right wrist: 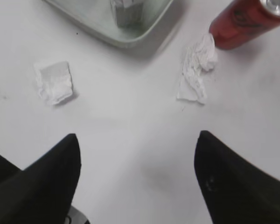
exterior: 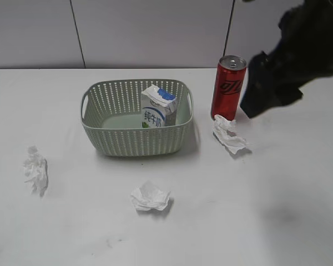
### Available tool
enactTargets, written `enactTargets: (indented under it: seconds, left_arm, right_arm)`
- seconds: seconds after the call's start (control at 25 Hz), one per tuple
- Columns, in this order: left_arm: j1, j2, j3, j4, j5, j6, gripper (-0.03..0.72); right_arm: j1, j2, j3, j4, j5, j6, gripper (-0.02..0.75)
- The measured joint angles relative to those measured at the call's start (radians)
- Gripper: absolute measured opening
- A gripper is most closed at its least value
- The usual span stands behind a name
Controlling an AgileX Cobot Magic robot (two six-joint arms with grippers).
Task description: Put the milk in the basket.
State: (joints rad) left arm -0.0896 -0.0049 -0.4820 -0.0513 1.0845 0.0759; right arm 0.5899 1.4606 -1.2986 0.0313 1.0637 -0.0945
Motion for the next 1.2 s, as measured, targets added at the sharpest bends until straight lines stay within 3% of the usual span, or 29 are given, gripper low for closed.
enactTargets:
  seconds: [0.32,0.6,1.04,1.2]
  left_arm:
    - [0.000,0.000,0.000,0.000,0.000,0.000,0.426]
    - [0.000,0.000,0.000,0.000,0.000,0.000,0.426]
    - [0.000,0.000,0.000,0.000,0.000,0.000,0.426]
    - [0.000,0.000,0.000,0.000,0.000,0.000,0.426]
  right_arm:
    - [-0.001,-0.306,0.363,-0.008,-0.055,0.043,0.597]
    - [-0.001,-0.585,0.589,-0.038,-0.128,0.053,0.597]
    - [-0.001,-0.940,0.837,-0.054,-0.185,0.069,0.597]
    - [-0.001,-0.993,0.853,-0.054,-0.199,0.069,0.597]
